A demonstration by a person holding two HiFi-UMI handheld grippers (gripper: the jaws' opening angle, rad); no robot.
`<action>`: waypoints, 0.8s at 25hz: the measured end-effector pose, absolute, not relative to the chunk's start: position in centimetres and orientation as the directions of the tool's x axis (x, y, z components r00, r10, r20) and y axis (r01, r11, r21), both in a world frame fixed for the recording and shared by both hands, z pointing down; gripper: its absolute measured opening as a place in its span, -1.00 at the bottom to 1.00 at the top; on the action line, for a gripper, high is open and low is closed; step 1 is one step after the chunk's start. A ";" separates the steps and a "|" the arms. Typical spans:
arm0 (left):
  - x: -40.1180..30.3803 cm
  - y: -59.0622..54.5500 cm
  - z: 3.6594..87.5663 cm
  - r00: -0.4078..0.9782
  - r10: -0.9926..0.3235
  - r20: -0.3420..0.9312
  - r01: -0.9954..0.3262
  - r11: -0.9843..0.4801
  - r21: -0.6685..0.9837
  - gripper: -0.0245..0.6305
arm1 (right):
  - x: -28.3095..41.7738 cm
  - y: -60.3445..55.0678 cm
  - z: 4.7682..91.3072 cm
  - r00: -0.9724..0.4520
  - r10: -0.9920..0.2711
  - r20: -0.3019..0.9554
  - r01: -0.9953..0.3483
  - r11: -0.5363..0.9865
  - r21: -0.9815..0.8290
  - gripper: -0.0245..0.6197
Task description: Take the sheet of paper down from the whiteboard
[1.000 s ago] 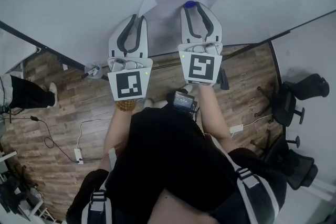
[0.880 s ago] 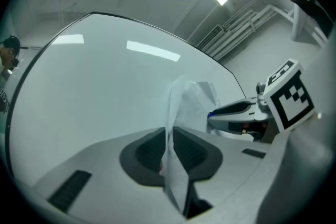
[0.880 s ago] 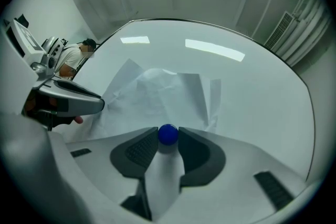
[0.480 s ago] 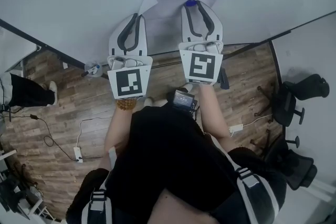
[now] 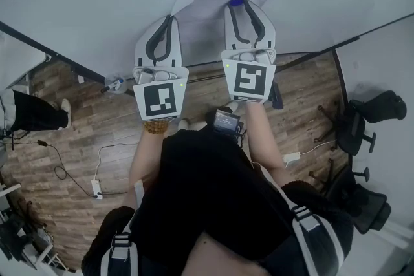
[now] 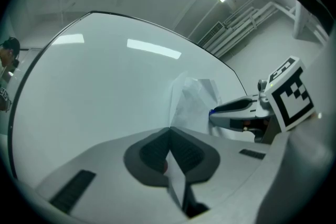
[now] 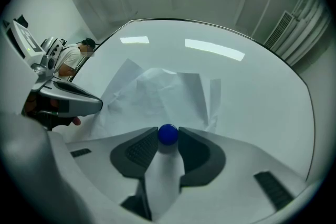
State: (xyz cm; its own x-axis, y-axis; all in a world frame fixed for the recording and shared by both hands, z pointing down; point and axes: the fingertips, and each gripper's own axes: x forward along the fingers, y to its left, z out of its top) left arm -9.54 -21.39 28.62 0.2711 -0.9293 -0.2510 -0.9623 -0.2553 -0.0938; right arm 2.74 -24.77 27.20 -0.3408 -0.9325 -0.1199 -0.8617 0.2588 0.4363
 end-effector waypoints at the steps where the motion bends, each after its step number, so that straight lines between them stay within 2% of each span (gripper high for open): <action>1: -9.6 -21.4 28.6 0.272 -0.929 -0.250 -0.962 -0.258 -0.090 -0.89 | 2.7 -24.8 27.2 -0.341 -0.932 -0.119 -0.862 0.260 0.435 -0.56; 20: -9.8 -22.3 29.4 0.277 -0.938 -0.208 -0.961 -0.268 -0.070 -0.90 | 2.8 -24.7 27.0 -0.351 -0.930 -0.112 -0.859 0.272 0.433 -0.56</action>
State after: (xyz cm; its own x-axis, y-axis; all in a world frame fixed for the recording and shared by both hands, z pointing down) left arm -9.78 -22.29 29.39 0.2769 -0.9381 -0.2080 -0.9608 -0.2681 -0.0700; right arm 2.82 -24.73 26.99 -0.3509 -0.9297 -0.1124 -0.8592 0.2719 0.4334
